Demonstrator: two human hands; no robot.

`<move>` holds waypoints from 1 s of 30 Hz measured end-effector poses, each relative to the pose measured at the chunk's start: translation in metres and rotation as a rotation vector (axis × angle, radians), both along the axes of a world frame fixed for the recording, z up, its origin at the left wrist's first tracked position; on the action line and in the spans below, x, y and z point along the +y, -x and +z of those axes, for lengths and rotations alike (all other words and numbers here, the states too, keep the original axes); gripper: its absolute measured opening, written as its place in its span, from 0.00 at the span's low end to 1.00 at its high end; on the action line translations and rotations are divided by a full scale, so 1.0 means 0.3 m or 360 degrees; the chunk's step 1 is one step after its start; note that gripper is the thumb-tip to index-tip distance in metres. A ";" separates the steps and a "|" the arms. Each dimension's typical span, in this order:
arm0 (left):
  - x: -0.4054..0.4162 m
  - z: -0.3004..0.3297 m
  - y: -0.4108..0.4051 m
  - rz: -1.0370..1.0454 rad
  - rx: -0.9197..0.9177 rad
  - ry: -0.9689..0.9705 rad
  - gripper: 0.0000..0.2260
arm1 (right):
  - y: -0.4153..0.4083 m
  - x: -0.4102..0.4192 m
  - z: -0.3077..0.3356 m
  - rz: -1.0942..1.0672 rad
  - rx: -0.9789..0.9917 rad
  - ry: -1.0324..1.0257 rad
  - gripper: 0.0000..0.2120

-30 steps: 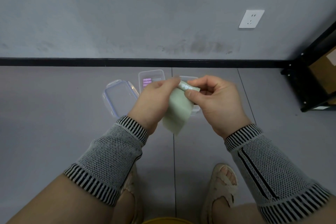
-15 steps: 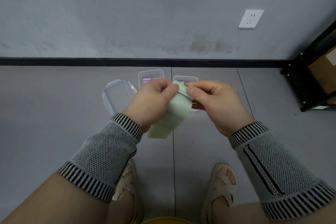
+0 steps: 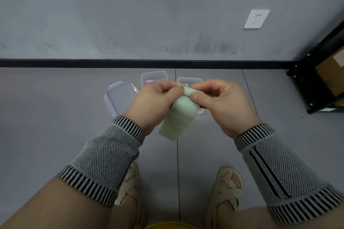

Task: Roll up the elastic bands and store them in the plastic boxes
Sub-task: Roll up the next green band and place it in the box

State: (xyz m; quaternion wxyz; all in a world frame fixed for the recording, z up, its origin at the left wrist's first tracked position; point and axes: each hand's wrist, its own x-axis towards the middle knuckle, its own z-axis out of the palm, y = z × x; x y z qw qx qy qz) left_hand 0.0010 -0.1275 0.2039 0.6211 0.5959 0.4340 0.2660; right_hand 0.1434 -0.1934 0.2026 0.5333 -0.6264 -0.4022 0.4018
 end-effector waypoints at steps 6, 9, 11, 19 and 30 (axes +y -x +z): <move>0.006 0.001 0.009 0.0004 -0.0054 0.0056 0.07 | -0.002 0.004 -0.006 -0.0013 0.0233 0.0075 0.08; 0.009 0.003 0.008 0.0025 -0.0091 0.0050 0.07 | -0.007 0.003 -0.004 0.0005 0.0276 0.0158 0.08; 0.008 0.005 0.008 0.0019 -0.0093 0.0042 0.08 | -0.008 0.002 0.000 0.0005 0.0220 0.0184 0.08; -0.002 0.022 0.007 -0.0017 -0.0157 0.0141 0.10 | -0.006 0.000 0.003 -0.0020 0.0246 0.0086 0.05; 0.012 0.021 0.006 0.0099 -0.0175 0.0292 0.06 | -0.002 -0.001 0.006 -0.0047 0.0157 -0.0015 0.09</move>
